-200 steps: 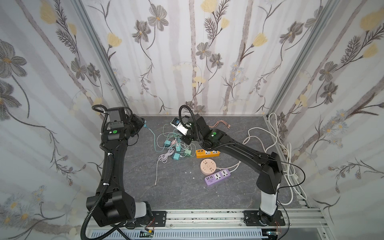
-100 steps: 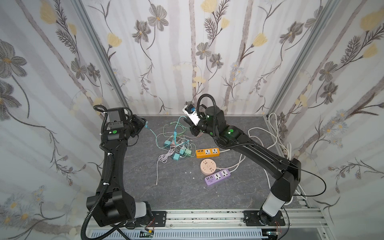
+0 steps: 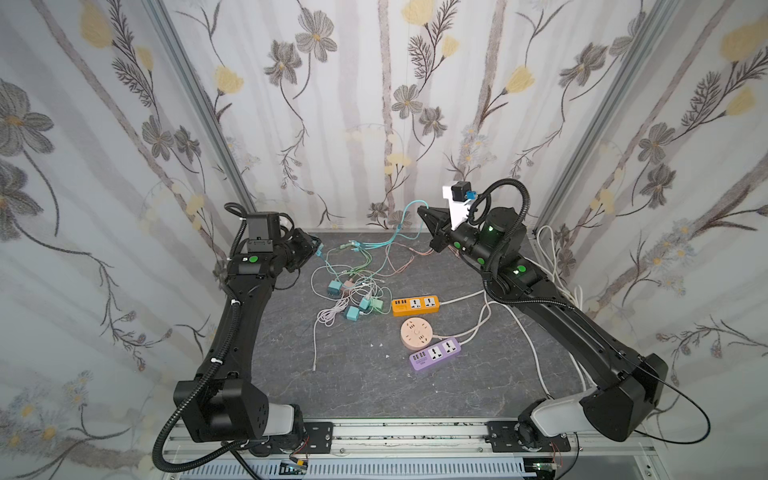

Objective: Insert the plug

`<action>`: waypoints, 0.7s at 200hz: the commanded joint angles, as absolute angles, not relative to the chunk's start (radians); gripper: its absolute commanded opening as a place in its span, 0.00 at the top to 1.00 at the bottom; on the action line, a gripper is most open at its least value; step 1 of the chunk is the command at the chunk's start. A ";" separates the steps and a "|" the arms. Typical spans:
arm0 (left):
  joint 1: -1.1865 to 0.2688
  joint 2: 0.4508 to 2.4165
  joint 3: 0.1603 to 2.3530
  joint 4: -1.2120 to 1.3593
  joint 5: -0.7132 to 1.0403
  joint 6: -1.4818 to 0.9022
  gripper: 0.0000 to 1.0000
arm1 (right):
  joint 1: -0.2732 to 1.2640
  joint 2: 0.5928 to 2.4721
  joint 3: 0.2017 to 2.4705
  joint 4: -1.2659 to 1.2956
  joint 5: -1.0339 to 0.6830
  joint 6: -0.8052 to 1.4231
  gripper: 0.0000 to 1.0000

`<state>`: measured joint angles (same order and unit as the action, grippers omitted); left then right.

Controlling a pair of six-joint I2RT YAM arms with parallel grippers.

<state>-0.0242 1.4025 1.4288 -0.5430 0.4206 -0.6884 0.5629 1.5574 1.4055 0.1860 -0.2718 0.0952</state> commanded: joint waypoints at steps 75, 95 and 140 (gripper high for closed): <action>-0.338 1.561 1.660 -0.458 0.214 -0.704 1.00 | 0.309 1.330 1.160 0.233 -0.318 0.165 1.00; -0.339 1.617 1.726 -0.488 0.172 -0.705 1.00 | 0.261 1.307 1.131 0.207 -0.340 0.170 1.00; -0.414 1.735 1.814 -0.464 0.254 -0.761 1.00 | 0.182 1.259 1.067 0.181 -0.297 0.166 1.00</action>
